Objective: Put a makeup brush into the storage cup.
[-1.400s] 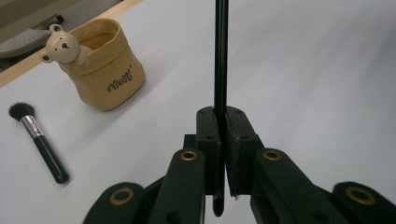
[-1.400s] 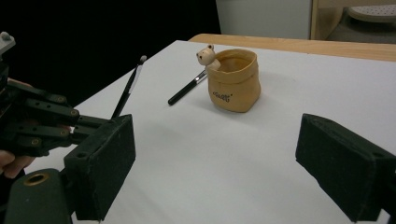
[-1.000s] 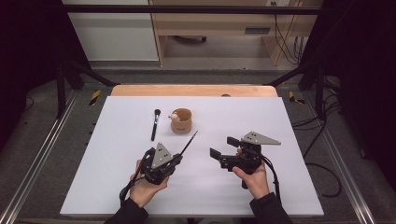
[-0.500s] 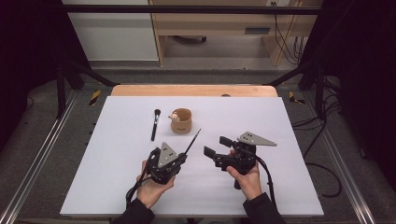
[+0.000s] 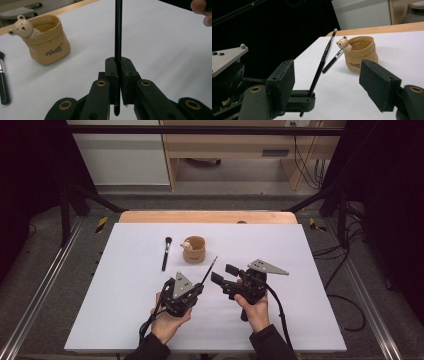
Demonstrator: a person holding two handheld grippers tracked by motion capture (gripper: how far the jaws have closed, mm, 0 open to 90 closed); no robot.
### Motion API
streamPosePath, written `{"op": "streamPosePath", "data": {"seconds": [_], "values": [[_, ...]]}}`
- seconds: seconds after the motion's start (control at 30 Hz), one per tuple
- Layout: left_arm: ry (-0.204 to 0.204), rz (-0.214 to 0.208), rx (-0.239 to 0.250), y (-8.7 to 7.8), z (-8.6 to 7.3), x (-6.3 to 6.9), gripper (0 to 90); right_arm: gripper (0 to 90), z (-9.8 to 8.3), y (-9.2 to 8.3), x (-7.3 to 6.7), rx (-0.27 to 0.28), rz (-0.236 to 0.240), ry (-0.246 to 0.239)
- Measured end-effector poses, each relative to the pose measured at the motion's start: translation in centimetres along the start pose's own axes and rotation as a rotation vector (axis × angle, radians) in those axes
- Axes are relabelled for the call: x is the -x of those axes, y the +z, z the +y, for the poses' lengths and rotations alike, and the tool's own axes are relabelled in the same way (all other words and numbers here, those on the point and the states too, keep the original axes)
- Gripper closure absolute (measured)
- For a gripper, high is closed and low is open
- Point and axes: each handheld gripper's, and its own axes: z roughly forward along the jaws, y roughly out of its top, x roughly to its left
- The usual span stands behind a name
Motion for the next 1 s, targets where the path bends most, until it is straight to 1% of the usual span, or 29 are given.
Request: {"op": "streamPosePath", "data": {"seconds": [0.1,0.13,0.23,0.43,0.47,0.57,0.67,0.77,0.83,0.87,0.9,0.93,1.0], "values": [[-0.002,0.0,0.002,0.1,0.2,0.2,85.1,31.3,0.0,0.2,0.0,0.004,-0.003,0.018],[-0.005,0.0,0.004,0.1,0.2,0.3,85.1,31.7,0.0,0.3,0.0,0.002,-0.005,0.016],[-0.008,-0.002,0.005,0.2,0.3,0.4,85.0,34.8,0.0,0.4,0.0,0.011,-0.009,0.032],[-0.01,-0.008,0.007,0.4,0.5,0.9,85.1,39.3,-0.1,0.6,0.1,0.016,-0.012,0.044],[-0.008,-0.006,0.005,0.4,0.6,1.0,85.1,40.9,-0.1,0.7,0.1,0.014,-0.015,0.058],[-0.012,-0.009,0.008,0.5,0.6,1.2,85.1,45.3,-0.1,0.9,0.1,0.021,-0.014,0.061],[-0.011,-0.012,0.009,0.5,0.6,1.3,85.1,49.8,-0.2,1.0,0.1,0.02,-0.012,0.081],[-0.013,-0.015,0.01,0.5,0.6,1.4,85.1,53.7,-0.2,1.1,0.1,0.018,-0.012,0.079],[-0.013,-0.017,0.01,0.5,0.6,1.4,85.1,56.9,-0.2,1.1,0.1,0.017,-0.011,0.092],[-0.015,-0.015,0.012,0.5,0.6,1.5,85.1,58.7,-0.2,1.1,0.1,0.019,-0.01,0.093],[-0.015,-0.016,0.012,0.5,0.6,1.5,85.1,58.7,-0.2,1.1,0.1,0.019,-0.01,0.093],[-0.016,-0.018,0.011,0.5,0.6,1.5,85.1,61.3,-0.2,1.1,0.2,0.019,-0.009,0.089],[-0.014,-0.018,0.01,0.5,0.6,1.6,85.1,64.1,-0.1,1.0,0.2,0.018,-0.004,0.099]]}}
